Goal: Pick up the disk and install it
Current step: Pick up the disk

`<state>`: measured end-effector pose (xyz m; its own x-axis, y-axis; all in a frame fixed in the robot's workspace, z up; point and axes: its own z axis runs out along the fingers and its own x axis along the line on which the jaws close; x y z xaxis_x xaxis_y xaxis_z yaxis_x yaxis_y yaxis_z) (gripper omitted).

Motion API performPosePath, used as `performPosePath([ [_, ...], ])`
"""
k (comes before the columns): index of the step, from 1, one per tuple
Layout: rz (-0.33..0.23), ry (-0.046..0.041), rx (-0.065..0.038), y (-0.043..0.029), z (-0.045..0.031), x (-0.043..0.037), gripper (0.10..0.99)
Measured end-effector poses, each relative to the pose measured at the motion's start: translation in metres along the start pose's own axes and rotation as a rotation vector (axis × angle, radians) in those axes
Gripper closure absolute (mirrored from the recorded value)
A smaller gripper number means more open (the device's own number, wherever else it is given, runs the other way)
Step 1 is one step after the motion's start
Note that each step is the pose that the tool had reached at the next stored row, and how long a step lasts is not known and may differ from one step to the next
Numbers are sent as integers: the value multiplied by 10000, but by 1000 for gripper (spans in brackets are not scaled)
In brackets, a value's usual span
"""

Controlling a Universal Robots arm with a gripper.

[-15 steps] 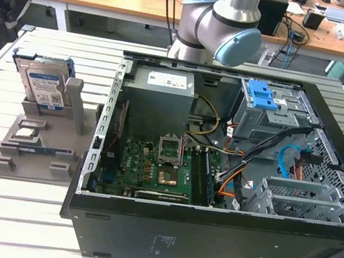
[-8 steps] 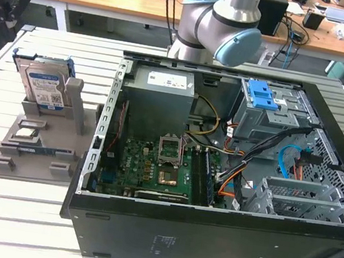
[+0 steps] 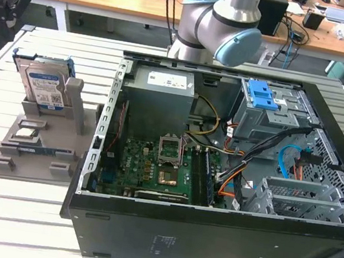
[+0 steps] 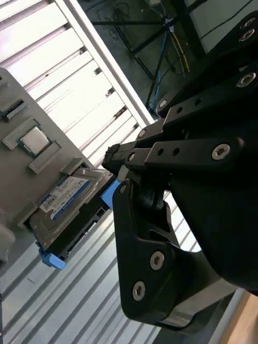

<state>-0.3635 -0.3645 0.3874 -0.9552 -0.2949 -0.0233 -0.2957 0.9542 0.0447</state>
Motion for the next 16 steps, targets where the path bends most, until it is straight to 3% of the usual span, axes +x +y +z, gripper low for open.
performPosePath([
  [4, -1098, 50, -26, 0, 0, 0, 980],
  [16, -3110, 139, -73, 0, 0, 0, 980],
])
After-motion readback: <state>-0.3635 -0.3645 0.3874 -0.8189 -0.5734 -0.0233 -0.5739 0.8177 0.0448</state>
